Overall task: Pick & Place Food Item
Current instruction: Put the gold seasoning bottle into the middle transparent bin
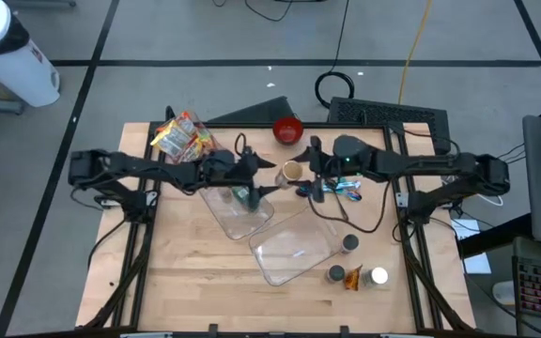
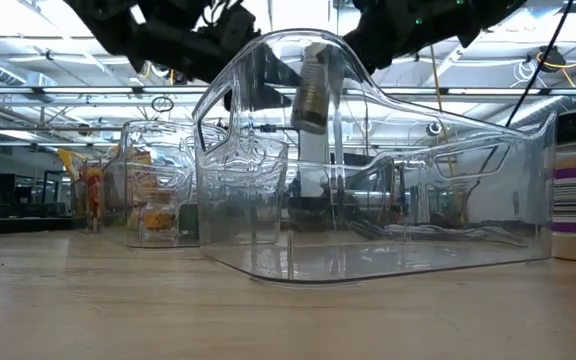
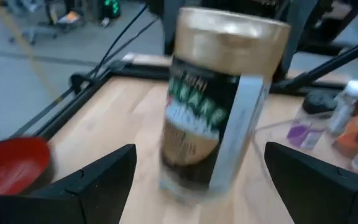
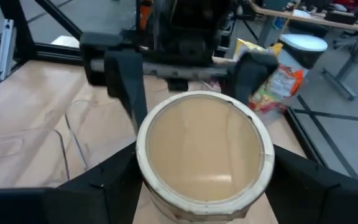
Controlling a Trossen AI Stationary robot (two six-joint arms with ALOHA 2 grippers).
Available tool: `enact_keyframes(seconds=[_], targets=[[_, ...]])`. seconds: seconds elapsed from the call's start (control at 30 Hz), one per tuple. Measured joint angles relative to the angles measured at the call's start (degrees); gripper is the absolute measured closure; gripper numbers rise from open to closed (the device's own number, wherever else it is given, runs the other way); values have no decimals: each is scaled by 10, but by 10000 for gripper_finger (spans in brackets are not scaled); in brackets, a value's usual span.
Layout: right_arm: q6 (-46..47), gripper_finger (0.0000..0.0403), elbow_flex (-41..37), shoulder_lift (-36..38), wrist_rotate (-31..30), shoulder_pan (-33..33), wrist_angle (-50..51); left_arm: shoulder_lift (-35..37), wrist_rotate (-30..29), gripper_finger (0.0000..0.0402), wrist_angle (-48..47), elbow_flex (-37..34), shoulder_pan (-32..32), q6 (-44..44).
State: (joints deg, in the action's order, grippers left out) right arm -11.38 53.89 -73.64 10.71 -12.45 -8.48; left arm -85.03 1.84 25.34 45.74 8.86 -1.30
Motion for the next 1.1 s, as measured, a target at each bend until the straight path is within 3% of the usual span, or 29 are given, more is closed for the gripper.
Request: enact_keyframes(seconds=[0.2,0.4,0.5,0.6,0.87,0.97,1.1], targets=[[-5,139,0,0,-1,18,-26,-70,16,39,85,3,0,-9],[-7,139,0,0,-2,26,-40,-96,15,41,93,18,0,-18],[-5,139,0,0,1,28,-40,-95,27,65,95,23,-5,-8],[-1,138,0,-3,3,28,-40,-91,30,113,96,23,-12,11],[7,132,0,-3,6,28,-36,-91,17,118,102,22,-19,8],[1,112,1,6,-1,27,-17,-91,14,118,119,21,-19,6],[-9,85,1,45,-43,23,85,-91,10,118,161,22,-19,3]])
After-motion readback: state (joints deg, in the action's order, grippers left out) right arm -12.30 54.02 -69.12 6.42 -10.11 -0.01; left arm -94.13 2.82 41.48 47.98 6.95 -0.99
